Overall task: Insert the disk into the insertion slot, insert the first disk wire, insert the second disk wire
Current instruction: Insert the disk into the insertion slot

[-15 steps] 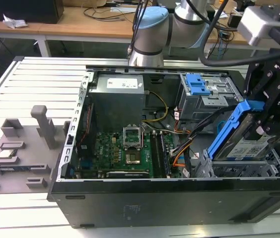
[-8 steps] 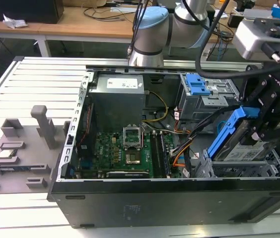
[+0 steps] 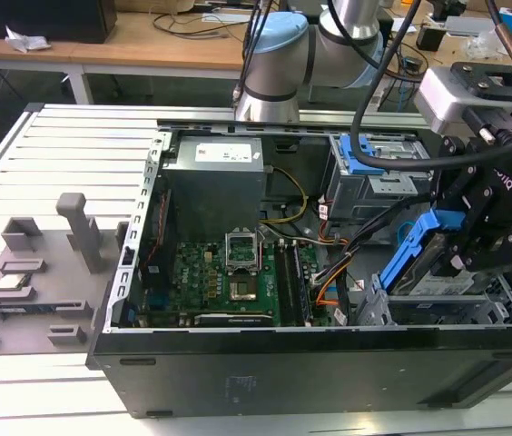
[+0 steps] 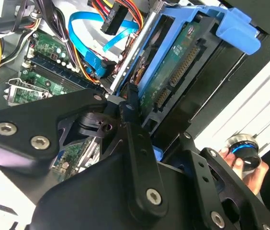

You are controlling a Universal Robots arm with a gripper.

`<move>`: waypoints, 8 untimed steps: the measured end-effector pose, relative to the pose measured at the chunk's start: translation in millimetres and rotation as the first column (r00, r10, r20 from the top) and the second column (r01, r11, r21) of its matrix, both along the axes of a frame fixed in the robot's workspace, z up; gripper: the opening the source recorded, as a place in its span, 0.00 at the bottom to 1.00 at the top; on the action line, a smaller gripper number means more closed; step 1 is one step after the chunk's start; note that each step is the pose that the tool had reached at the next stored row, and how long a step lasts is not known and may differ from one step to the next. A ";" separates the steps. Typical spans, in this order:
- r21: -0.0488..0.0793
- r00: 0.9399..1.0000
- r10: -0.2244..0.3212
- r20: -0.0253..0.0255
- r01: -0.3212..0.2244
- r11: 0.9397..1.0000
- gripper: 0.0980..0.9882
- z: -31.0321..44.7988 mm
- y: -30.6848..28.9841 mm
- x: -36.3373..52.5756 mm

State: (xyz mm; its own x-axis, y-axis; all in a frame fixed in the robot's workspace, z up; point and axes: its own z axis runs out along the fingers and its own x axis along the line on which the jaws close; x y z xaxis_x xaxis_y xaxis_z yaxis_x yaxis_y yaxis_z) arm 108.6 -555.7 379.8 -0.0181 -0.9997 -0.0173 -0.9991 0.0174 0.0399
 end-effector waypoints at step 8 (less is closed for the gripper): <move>-0.001 1.000 0.000 0.000 0.000 1.000 0.38 0.0 0.0 0.0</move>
